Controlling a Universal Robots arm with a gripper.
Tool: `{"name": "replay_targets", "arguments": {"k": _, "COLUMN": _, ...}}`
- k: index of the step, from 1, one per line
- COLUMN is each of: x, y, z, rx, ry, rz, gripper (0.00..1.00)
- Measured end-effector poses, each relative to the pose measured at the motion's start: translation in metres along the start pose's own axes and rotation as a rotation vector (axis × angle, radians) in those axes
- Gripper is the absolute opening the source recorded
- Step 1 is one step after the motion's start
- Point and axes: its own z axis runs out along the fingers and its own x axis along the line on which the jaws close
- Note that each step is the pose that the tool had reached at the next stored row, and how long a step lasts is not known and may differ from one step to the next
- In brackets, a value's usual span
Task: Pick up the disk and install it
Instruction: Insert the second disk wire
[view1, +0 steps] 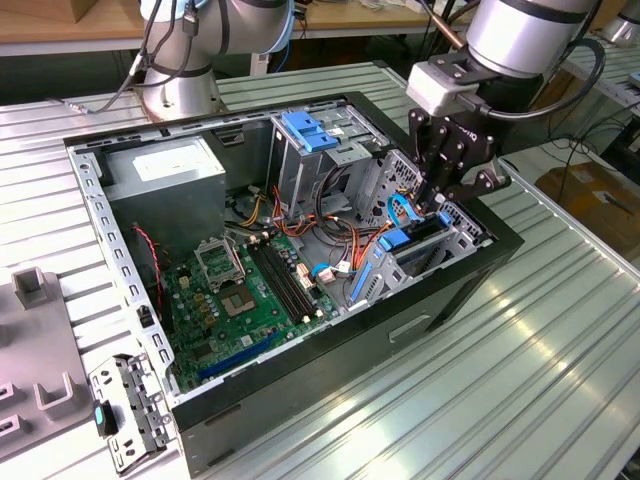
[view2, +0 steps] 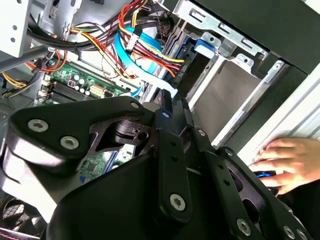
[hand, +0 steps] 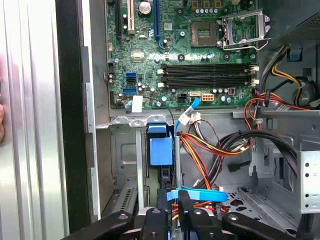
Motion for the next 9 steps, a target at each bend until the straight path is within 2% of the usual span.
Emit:
{"name": "replay_targets", "arguments": {"k": 2, "x": 0.0000, "y": 0.0000, "z": -0.0001, "rx": 0.0000, "ry": -0.0003, "rz": 0.000, "gripper": 0.22}}
{"name": "replay_targets", "arguments": {"k": 3, "x": 0.0000, "y": 0.0000, "z": -0.0001, "rx": -0.0001, "ry": -0.0017, "rz": 0.000, "gripper": 0.11}}
{"name": "replay_targets", "arguments": {"k": 9, "x": 0.0000, "y": 0.0000, "z": -0.0001, "rx": -0.0003, "ry": -0.0079, "rz": 0.000, "gripper": 0.11}}
